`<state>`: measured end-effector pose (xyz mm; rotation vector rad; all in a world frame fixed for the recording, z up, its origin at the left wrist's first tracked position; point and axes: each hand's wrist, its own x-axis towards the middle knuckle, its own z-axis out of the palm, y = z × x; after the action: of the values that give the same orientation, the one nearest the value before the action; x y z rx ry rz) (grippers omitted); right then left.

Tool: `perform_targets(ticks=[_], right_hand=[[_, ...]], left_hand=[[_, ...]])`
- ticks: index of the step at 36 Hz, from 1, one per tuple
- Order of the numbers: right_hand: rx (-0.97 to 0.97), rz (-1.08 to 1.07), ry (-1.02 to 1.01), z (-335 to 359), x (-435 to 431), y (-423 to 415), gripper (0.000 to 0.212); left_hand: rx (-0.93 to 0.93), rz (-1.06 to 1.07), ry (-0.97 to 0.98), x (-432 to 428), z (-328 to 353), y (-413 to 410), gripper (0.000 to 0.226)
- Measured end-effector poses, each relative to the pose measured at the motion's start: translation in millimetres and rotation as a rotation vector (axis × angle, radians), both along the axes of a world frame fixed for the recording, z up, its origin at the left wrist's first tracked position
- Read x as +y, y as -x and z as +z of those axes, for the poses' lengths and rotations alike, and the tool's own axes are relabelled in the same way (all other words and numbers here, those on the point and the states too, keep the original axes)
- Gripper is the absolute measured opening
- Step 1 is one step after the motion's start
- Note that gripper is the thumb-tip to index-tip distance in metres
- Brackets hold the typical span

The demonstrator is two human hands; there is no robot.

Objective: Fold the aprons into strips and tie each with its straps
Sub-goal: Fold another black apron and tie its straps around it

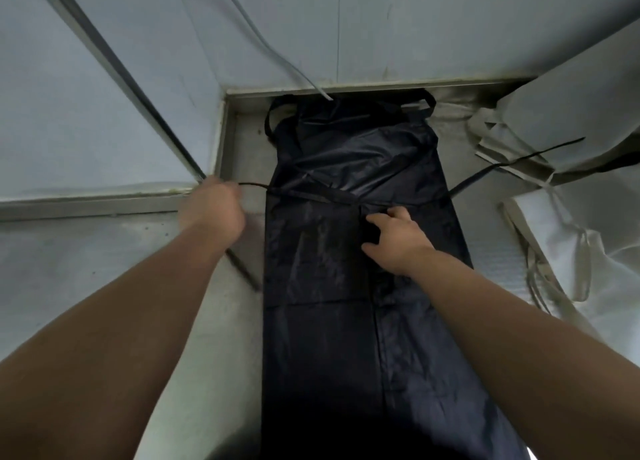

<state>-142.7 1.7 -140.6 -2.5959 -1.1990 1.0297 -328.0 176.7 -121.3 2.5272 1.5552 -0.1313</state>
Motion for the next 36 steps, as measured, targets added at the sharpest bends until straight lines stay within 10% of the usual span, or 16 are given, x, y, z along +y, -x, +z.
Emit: perform_targets(ticks=[36], right_hand=[[-0.120,-0.010,-0.266,3,-203,56,0.040]], left_hand=[[-0.326,-0.026,0.151,-247,-25,72,0.031]])
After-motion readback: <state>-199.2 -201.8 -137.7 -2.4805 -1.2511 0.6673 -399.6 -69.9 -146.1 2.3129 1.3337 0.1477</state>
